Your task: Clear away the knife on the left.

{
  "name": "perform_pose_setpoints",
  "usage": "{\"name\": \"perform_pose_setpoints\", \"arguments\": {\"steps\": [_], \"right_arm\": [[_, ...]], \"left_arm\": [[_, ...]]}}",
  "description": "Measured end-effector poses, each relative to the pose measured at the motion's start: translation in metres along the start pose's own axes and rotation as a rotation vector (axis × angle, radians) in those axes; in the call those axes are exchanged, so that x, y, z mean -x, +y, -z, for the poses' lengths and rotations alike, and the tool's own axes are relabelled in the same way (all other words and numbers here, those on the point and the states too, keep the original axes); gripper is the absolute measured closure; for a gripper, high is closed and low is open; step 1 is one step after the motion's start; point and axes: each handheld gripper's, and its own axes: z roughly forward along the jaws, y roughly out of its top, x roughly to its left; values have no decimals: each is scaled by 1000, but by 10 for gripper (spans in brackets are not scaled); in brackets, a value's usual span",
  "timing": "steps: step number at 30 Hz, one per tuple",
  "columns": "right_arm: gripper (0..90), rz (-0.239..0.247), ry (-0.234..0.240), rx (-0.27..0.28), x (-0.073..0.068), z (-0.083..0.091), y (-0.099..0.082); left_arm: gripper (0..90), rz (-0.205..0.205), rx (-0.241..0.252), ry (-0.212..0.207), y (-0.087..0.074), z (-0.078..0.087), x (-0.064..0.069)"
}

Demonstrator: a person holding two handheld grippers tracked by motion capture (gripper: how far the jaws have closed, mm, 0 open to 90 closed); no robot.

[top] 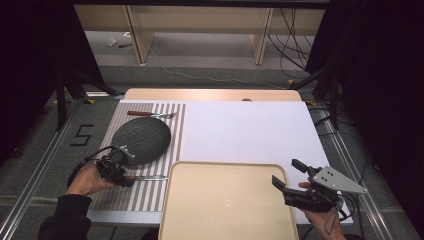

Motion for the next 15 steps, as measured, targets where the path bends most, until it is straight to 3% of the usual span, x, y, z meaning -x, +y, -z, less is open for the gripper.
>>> {"name": "perform_pose_setpoints", "arguments": {"steps": [8,15], "right_arm": [[176,2,5,-5,0,0,0],[177,1,5,-5,0,0,0]], "left_arm": [[482,-5,-13,19,-1,1,1],[565,-47,-42,17,-2,3,5]]}}
